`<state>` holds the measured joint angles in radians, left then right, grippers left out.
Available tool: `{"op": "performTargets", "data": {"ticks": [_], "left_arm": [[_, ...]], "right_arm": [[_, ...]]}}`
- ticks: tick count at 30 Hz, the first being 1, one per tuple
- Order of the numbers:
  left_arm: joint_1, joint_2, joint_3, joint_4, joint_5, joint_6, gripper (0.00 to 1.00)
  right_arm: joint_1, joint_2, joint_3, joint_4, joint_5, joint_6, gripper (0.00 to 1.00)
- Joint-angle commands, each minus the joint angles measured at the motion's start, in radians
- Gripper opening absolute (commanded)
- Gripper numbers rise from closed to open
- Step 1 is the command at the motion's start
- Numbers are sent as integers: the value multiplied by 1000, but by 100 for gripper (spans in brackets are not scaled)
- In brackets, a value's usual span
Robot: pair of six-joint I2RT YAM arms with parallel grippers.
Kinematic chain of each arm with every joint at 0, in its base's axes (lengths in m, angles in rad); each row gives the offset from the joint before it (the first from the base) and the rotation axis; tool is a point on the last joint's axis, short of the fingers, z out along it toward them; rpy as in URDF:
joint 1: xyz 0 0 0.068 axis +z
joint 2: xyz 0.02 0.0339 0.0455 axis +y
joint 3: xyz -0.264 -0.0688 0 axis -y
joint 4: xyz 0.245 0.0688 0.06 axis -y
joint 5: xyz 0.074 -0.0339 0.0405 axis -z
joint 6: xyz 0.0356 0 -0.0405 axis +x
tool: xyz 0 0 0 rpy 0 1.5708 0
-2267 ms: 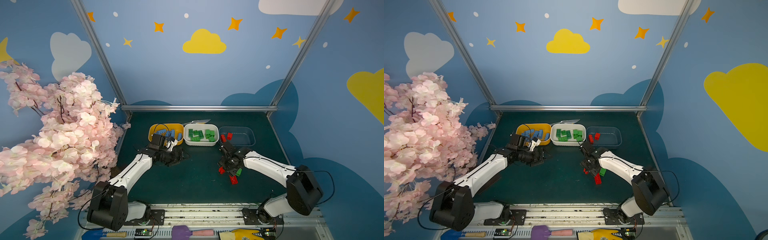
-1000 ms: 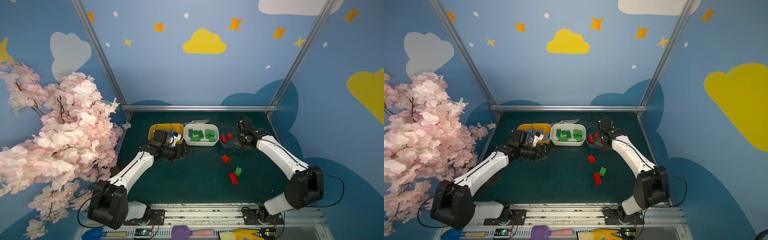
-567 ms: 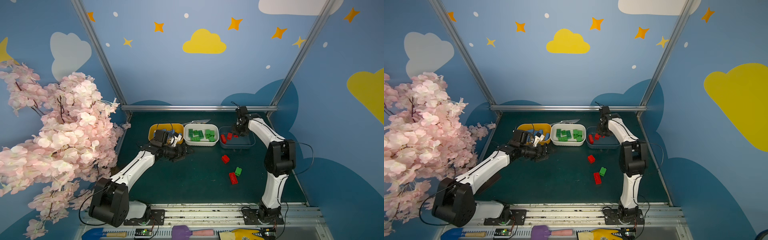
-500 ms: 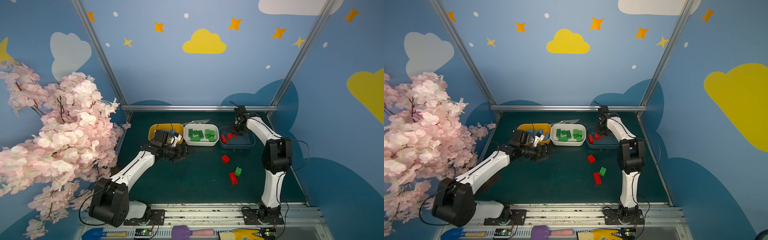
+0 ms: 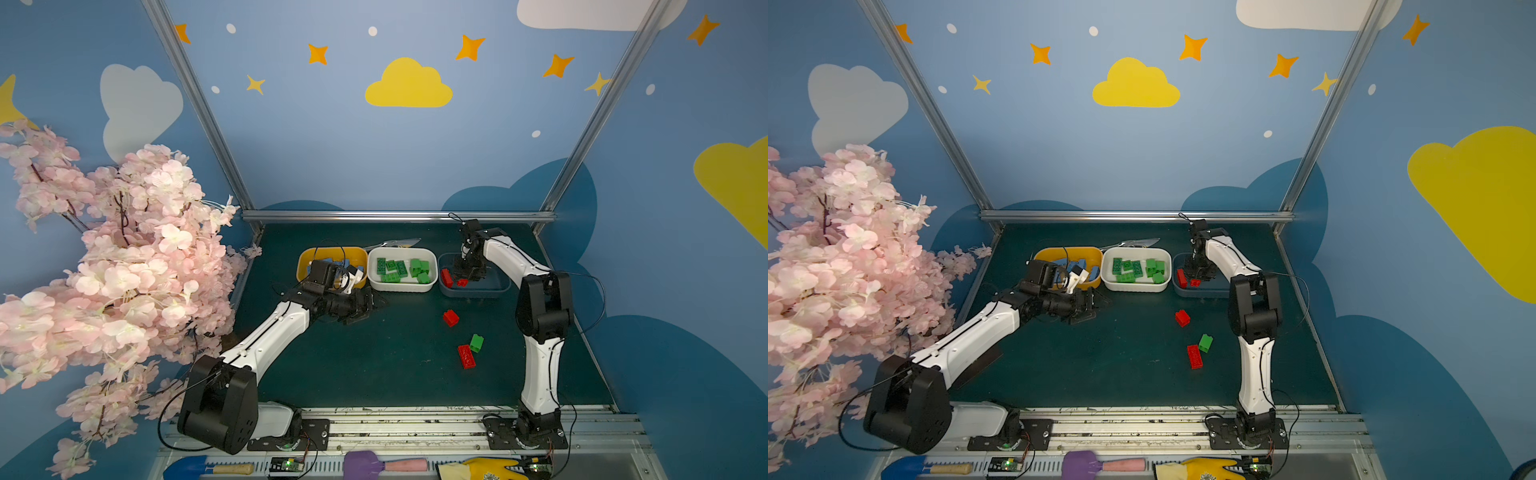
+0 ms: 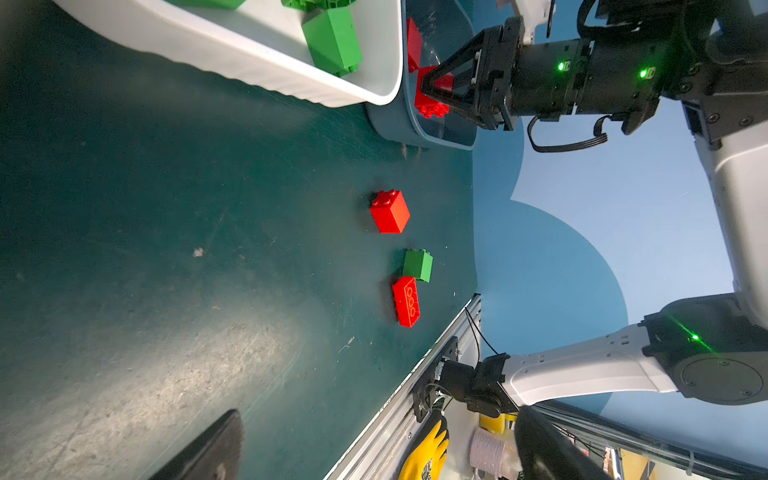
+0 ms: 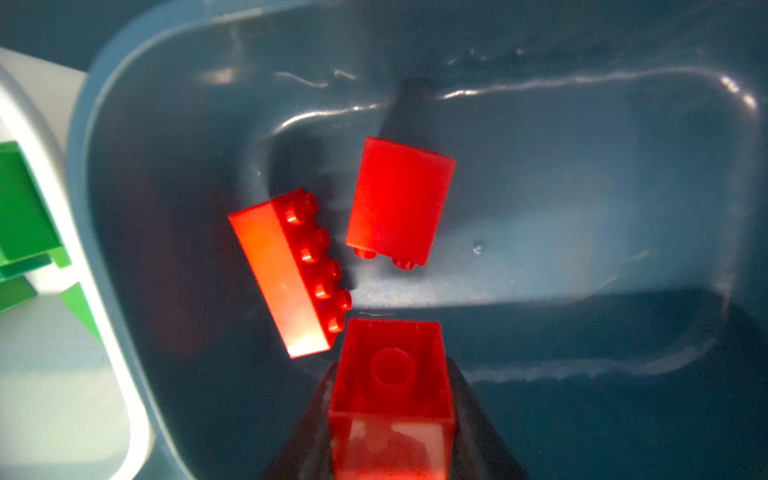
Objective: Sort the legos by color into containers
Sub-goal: 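Carry the red brick into the grey-blue bin and open the right gripper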
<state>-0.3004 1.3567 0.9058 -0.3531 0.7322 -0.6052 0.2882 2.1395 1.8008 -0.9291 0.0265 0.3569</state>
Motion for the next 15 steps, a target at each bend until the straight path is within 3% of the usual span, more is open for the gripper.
{"op": "performTargets", "data": {"ticks": [1, 7, 15], "left_arm": [[-3, -1, 2, -18, -2, 25, 100], [-2, -12, -3, -22, -2, 29, 100], [-2, -27, -12, -25, -1, 29, 100]], "right_arm": [[8, -11, -1, -26, -18, -18, 46], [15, -102, -37, -37, -21, -45, 51], [130, -386, -346, 70, -28, -121, 62]]}}
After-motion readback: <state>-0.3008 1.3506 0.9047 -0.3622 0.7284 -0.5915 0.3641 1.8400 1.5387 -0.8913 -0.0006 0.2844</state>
